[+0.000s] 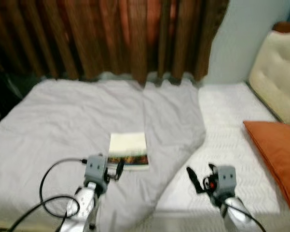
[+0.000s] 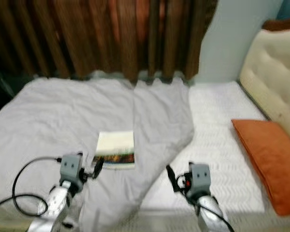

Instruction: Clean up the room

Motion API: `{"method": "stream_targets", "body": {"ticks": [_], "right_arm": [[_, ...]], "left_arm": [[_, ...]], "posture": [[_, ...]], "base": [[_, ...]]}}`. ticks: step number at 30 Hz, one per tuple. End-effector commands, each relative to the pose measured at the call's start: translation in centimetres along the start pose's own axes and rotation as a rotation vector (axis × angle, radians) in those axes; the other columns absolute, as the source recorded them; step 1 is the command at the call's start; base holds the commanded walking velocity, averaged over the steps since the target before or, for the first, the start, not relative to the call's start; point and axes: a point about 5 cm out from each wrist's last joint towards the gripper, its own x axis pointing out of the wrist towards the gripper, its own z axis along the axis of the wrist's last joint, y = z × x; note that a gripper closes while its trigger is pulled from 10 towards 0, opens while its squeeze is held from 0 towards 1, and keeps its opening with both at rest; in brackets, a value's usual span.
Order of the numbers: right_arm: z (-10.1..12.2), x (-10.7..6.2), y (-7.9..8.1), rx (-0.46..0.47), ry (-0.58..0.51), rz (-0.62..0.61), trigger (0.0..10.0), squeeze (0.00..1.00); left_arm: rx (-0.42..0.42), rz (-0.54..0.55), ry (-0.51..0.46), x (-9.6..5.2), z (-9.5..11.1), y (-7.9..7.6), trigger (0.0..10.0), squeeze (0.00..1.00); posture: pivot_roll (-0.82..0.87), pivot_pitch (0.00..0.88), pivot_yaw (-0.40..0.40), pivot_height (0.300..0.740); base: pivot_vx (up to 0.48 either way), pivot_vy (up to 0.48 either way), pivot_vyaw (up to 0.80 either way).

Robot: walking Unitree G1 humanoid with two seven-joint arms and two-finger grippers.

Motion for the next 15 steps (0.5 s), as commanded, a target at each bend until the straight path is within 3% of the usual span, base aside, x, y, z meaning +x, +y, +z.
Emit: {"method": "stream_targets", "body": {"ticks": [1, 15], "right_arm": [[-0.13, 0.01, -0.1, -0.007, 0.013, 0.0, 10.0, 0.0], [-0.29, 0.16, 0.13, -0.005, 0.022, 0.017, 10.0, 0.0]], "left_arm": [[-0.01, 0.005, -0.003, 0.25, 0.23, 0.16, 10.0, 0.0], [-0.028, 0.0, -0.01, 0.55, 0.41, -0.01, 10.0, 0.0]], "posture": [[-0.1, 0.016, 0.015, 0.74], [-0.1, 0.017, 0.019, 0.74]], "base": [[0.48, 0.0, 0.0], [0.48, 0.0, 0.0]]}}
